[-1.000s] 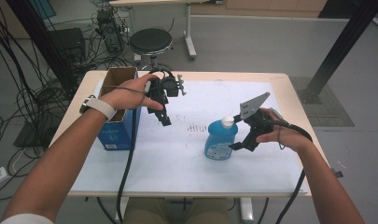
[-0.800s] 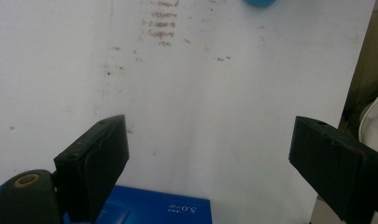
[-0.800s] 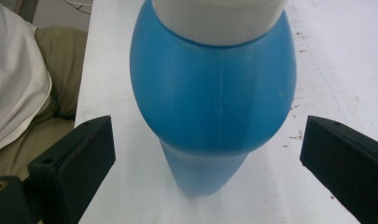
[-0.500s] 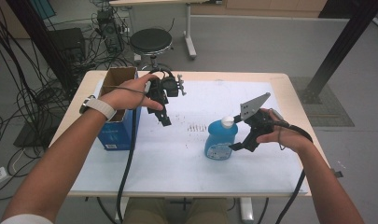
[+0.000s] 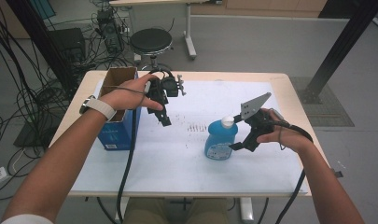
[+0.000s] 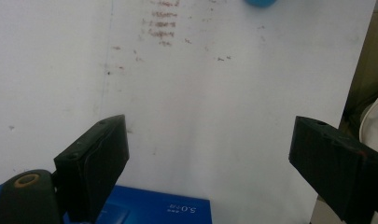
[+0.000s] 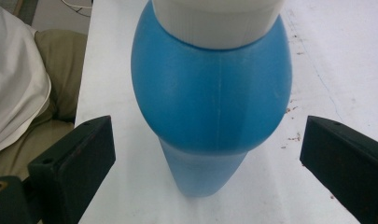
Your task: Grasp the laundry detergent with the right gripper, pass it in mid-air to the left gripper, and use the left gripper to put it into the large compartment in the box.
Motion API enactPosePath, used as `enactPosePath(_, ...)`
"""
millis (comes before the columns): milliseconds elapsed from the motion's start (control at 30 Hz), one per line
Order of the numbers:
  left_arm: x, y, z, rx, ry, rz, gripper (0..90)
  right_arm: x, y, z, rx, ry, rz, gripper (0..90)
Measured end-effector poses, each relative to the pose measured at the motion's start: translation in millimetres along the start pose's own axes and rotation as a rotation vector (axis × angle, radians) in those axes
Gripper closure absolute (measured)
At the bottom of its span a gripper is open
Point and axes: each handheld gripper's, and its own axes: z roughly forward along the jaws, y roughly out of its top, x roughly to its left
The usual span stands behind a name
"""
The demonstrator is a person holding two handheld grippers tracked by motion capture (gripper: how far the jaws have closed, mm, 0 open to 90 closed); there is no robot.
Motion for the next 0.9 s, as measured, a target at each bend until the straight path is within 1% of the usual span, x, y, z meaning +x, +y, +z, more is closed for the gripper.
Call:
enactPosePath(67,-0.5,0.2,0.4,-0.004,0.0,-0.004,12.4,0.0,0.0,-0.2,-0.002,0.001,0.0,3.3)
enactPosePath(300,-0.4,0.9,0.9,0.005,-0.002,0.0,12.4,0.0,-0.6,0.9,-0.001,0.001,0.001,3.3)
enactPosePath(900,-0.8,1.4,1.9,0.002,0.0,0.0,12.4,-0.1,-2.1,1.0,-0.003,0.001,0.004,3.3)
